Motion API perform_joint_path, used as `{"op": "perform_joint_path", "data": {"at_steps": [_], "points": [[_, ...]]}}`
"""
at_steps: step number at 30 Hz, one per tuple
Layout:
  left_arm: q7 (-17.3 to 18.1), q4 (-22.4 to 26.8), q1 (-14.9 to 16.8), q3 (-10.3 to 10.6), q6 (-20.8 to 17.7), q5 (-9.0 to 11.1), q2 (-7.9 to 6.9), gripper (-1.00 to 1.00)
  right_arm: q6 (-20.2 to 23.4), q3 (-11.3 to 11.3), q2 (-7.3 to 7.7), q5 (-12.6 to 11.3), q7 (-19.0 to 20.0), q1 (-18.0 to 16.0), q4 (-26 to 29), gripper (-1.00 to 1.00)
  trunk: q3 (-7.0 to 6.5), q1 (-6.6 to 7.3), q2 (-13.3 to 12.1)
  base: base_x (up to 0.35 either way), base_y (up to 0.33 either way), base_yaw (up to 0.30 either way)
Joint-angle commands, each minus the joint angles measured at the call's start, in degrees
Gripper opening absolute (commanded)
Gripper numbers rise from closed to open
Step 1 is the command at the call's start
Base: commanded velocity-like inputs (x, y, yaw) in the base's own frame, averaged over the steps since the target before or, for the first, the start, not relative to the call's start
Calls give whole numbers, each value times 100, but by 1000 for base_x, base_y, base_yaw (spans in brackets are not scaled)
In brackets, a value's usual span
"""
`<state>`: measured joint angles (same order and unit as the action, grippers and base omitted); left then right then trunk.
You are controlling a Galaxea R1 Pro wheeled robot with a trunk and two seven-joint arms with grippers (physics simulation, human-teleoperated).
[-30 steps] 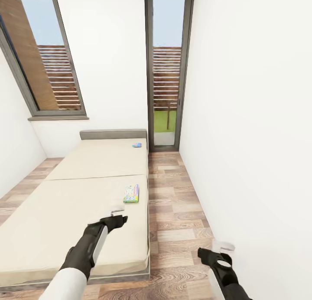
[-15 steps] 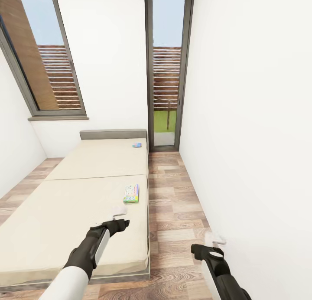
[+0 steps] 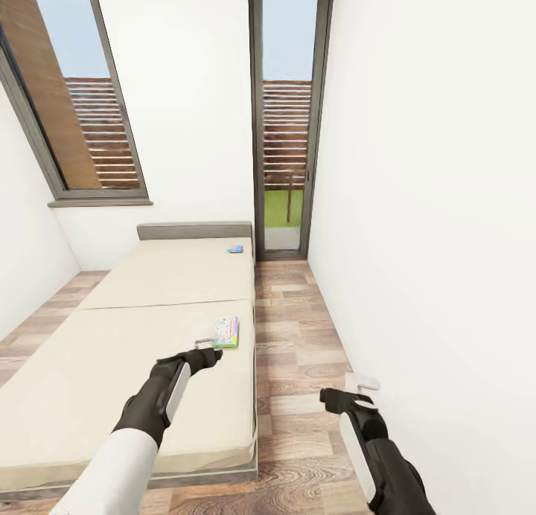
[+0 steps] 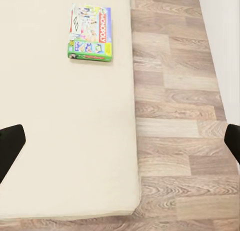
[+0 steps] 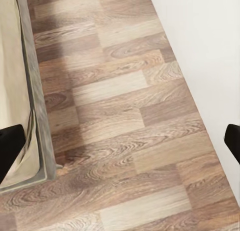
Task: Put all the toys in the child's room - the three board games (two on the bed and one on the table), the two jigsaw puzzles on the table, and the tennis ball on the table - inside the toy box on the table in the child's room.
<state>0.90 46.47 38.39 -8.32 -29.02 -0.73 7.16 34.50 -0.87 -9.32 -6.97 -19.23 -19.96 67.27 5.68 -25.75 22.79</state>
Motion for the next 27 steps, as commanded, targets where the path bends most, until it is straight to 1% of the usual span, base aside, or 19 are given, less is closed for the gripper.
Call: {"op": "perform_joint_path", "data": {"at_steps": [1, 4, 18, 27], "points": [[9, 42, 38, -21, -48, -7, 6, 100, 19, -9, -1, -62, -54, -38, 12, 100, 14, -4, 13, 0, 0, 0], [14, 138, 135, -21, -33, -2, 2, 100, 25, -9, -4, -66, -53, -90, 13, 100, 14, -4, 13, 0, 0, 0], [28, 152, 588, -21, -32, 9, 4, 100, 39, -1, -13, -76, -54, -95, 21, 100, 14, -4, 13, 0, 0, 0], [26, 152, 608, -21, -4, 11, 5, 100, 38, -1, -10, -76, -53, -96, 14, 100, 14, -4, 13, 0, 0, 0]]}}
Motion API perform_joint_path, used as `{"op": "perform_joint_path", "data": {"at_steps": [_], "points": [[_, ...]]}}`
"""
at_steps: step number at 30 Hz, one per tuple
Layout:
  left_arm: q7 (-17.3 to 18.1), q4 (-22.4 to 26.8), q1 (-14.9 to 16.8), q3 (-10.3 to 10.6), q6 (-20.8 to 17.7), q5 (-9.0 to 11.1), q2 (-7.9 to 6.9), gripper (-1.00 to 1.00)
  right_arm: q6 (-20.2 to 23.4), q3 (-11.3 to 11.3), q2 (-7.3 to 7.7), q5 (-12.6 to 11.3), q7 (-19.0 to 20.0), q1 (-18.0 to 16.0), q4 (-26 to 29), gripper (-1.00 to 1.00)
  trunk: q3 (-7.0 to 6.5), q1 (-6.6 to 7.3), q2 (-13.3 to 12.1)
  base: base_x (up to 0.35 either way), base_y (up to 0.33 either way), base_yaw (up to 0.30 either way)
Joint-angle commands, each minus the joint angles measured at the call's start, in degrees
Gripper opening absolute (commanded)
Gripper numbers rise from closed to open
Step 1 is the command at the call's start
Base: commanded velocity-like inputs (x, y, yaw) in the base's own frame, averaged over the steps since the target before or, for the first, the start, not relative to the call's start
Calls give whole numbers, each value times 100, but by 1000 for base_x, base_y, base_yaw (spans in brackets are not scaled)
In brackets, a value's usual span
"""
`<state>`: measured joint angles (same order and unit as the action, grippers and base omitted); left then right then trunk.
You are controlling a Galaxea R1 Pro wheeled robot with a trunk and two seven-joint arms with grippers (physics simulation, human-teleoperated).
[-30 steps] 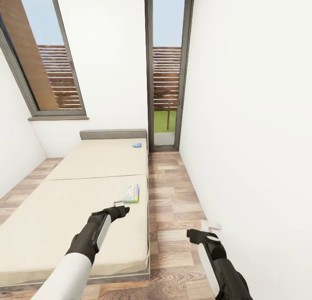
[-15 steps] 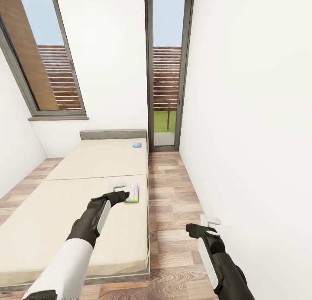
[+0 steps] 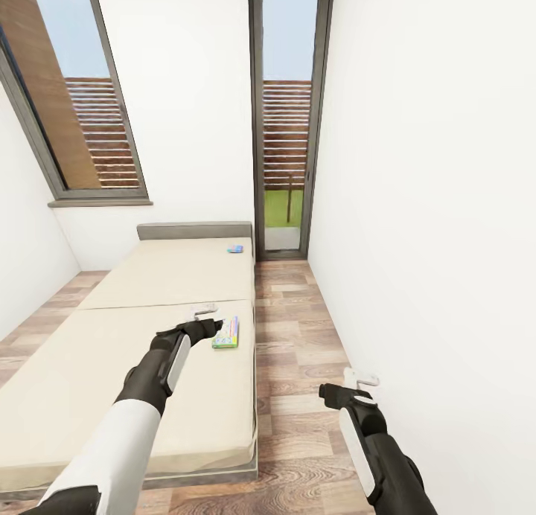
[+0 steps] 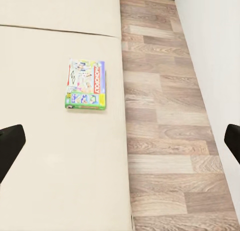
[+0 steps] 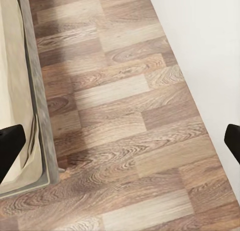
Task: Put all the toys in the child's room - the three board games (two on the bed and one on the table), the two jigsaw puzzles on the table, and the tennis ball on the table - inside the toy box on the table in the child's room.
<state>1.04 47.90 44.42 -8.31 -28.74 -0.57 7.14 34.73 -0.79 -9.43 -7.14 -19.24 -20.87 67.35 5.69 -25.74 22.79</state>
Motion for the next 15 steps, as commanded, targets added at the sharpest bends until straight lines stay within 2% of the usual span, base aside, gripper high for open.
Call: {"op": "perform_joint_path", "data": {"at_steps": [1, 15], "points": [[12, 9, 5, -19, -31, -5, 7, 100, 16, -8, 1, -60, -53, -5, 7, 100, 13, -4, 13, 0, 0, 0], [18, 9, 5, -12, -33, -5, 7, 100, 18, -8, 1, -68, -51, -13, 6, 100, 11, -4, 13, 0, 0, 0]]}}
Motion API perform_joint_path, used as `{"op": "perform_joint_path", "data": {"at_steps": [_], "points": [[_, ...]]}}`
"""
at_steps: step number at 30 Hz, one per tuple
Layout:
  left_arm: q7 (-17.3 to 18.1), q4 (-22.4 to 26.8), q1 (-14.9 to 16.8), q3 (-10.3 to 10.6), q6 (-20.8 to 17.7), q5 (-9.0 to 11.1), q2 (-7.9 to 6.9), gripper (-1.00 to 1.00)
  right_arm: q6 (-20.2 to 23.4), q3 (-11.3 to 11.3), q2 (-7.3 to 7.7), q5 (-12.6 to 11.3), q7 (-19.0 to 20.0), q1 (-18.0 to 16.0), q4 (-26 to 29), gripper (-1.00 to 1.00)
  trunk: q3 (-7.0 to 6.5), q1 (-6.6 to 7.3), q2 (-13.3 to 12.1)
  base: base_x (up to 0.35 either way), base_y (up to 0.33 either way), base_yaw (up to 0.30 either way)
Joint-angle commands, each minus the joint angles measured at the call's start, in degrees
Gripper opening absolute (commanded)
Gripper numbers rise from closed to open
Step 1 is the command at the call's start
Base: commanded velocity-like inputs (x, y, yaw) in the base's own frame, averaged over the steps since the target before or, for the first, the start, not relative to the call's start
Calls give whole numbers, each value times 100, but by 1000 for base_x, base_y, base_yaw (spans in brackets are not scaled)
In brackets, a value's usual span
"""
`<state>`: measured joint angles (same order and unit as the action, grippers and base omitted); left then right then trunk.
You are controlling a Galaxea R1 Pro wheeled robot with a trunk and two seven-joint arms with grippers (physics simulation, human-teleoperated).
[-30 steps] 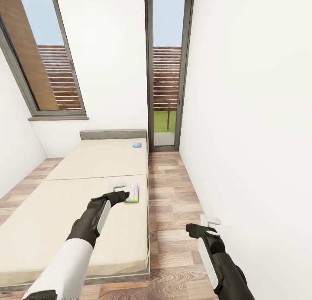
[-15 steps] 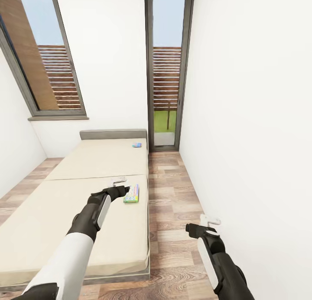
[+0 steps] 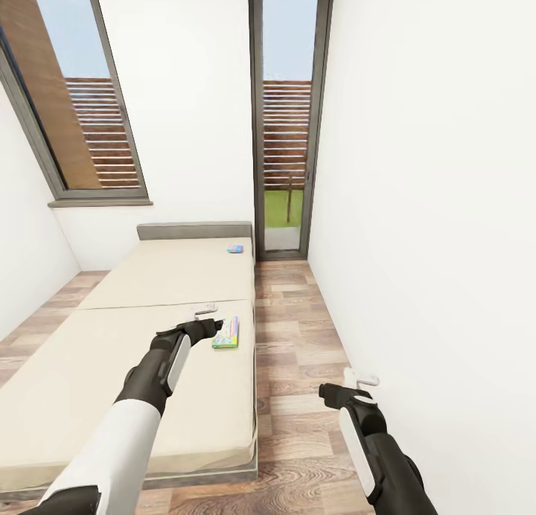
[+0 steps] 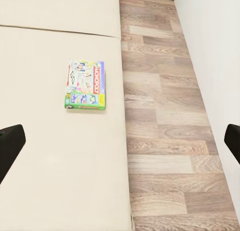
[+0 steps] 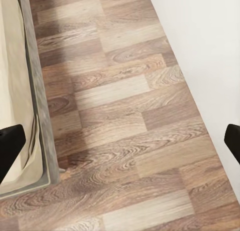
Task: Put all the toys in the child's room - the three board games (two on the bed and one on the table), the two jigsaw puzzles on the table, and the tennis ball on the table - inside the toy box on the table in the child's room.
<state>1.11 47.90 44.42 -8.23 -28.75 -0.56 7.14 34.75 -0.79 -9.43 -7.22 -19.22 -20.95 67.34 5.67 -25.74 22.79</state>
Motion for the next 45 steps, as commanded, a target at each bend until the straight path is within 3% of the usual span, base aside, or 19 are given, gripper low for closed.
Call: {"op": "perform_joint_path", "data": {"at_steps": [1, 22, 45], "points": [[12, 8, 5, -21, -33, -5, 7, 100, 15, -8, 2, -60, -53, -5, 7, 100, 13, -4, 13, 0, 0, 0], [-2, 8, 5, -7, -71, -5, 7, 100, 17, -12, -6, -60, -56, -5, 7, 100, 13, -4, 13, 101, -1, 0], [-19, 8, 5, 15, -56, 2, 15, 100, 23, -17, -6, -54, -54, -6, 7, 100, 13, -4, 13, 118, -103, 13]]}}
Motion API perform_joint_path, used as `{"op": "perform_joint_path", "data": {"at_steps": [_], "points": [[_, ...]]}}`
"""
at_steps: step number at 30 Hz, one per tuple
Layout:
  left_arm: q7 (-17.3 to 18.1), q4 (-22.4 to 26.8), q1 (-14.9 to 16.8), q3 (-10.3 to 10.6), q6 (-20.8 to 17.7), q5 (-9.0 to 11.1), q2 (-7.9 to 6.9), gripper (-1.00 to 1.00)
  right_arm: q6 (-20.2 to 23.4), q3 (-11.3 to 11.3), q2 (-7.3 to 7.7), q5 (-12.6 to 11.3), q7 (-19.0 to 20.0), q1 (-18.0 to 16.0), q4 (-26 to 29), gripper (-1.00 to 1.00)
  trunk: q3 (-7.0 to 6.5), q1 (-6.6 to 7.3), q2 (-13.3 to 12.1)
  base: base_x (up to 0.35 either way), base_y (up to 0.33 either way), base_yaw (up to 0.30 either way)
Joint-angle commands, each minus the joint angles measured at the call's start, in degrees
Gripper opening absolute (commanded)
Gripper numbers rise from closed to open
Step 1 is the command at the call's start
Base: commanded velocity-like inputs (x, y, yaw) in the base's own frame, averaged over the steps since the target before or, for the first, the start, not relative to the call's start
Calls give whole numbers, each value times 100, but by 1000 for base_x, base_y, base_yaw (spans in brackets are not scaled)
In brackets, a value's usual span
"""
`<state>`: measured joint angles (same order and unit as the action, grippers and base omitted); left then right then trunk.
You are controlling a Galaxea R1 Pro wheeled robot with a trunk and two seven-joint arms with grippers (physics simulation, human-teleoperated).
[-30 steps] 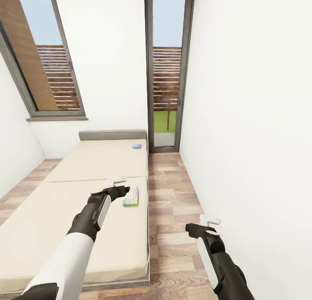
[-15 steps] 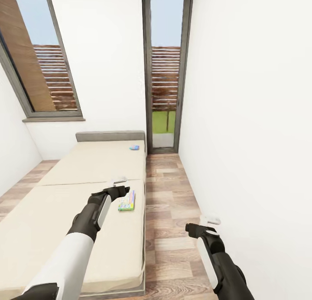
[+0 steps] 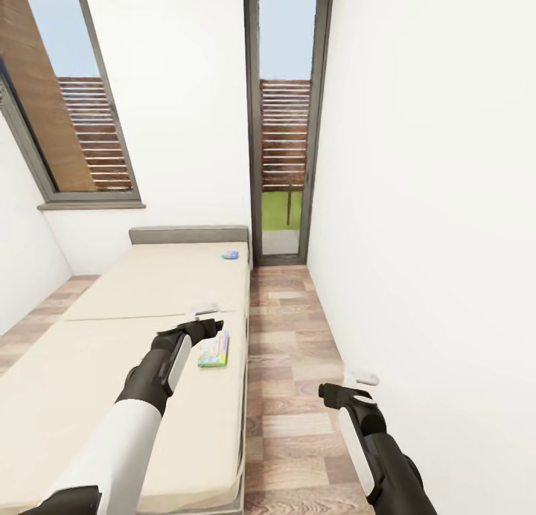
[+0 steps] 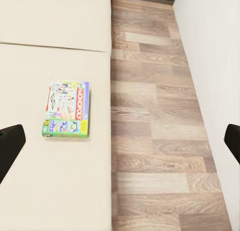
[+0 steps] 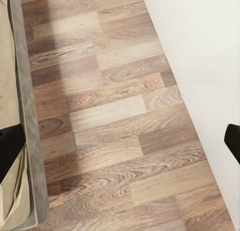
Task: Put all the toys in the child's room - the three board games (two on the bed and one on the table), the two jigsaw puzzles on the table, and the tennis ball on the table - inside the toy box on the table in the child's room.
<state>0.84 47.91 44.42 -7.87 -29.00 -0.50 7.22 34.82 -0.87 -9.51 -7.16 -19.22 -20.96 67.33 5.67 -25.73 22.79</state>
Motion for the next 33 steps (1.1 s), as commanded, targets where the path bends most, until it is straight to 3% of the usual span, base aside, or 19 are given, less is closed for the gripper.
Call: {"op": "perform_joint_path", "data": {"at_steps": [1, 33], "points": [[10, 7, 6, -20, -30, -4, 7, 100, 16, -9, 4, -59, -54, -5, 8, 100, 13, -5, 13, 87, -3, 155], [6, 2, 6, -12, -52, -25, 12, 100, 16, -9, 2, -57, -56, -5, 17, 100, 13, -5, 13, 139, -29, 20]]}}
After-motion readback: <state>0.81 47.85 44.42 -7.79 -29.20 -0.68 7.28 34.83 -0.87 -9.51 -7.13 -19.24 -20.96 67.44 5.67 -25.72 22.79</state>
